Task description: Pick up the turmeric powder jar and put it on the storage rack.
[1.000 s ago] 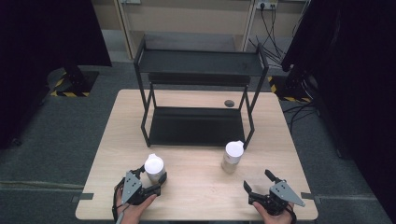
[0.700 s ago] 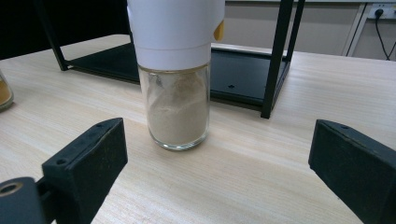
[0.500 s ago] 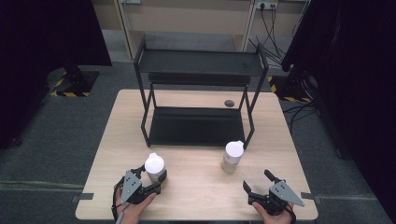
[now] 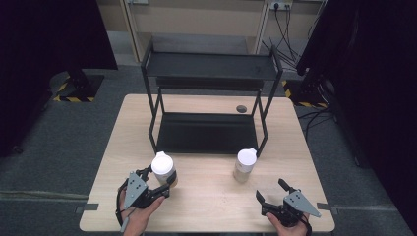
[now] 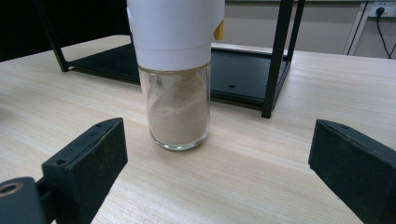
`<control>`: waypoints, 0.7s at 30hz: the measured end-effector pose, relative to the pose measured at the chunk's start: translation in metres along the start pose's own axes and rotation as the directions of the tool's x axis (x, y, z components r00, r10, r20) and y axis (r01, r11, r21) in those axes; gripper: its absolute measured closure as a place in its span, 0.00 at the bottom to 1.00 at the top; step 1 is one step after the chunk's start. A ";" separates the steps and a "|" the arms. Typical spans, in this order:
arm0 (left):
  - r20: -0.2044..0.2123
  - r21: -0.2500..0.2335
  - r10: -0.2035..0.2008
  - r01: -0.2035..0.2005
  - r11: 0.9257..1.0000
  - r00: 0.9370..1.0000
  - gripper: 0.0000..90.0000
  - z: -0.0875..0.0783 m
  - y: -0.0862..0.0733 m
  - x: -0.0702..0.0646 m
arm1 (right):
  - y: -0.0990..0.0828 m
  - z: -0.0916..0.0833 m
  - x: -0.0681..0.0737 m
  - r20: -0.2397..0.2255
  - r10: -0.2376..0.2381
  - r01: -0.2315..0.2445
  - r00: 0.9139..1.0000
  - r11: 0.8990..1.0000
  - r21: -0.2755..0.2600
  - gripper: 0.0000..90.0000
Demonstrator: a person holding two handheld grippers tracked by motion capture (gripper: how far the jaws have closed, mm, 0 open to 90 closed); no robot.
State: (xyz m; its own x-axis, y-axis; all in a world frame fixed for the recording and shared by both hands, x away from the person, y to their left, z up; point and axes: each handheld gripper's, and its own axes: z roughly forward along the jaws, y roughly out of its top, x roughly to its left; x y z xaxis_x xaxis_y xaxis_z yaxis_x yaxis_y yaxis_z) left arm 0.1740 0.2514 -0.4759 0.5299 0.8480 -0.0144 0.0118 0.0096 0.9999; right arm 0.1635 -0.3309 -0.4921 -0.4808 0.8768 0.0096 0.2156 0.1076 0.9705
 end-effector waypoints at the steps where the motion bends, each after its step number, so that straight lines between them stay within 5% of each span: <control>1: -0.001 -0.002 0.004 -0.004 1.000 1.000 0.34 0.001 0.002 0.000 | 0.000 0.000 0.000 0.000 -0.001 0.001 1.000 1.000 0.001 0.05; 21: -0.048 -0.044 0.023 -0.025 0.999 0.999 0.34 0.020 0.044 -0.001 | 0.000 0.000 0.000 0.001 0.005 -0.005 1.000 1.000 -0.001 0.05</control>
State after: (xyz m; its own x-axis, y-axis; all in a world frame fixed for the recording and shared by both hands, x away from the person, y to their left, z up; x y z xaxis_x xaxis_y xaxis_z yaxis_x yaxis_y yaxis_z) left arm 0.1909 0.2404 -0.4322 0.4883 0.8726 0.0086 -0.0387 0.0118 0.9992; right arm 0.1636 -0.3312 -0.4922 -0.4793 0.8775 0.0139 0.2169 0.1031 0.9707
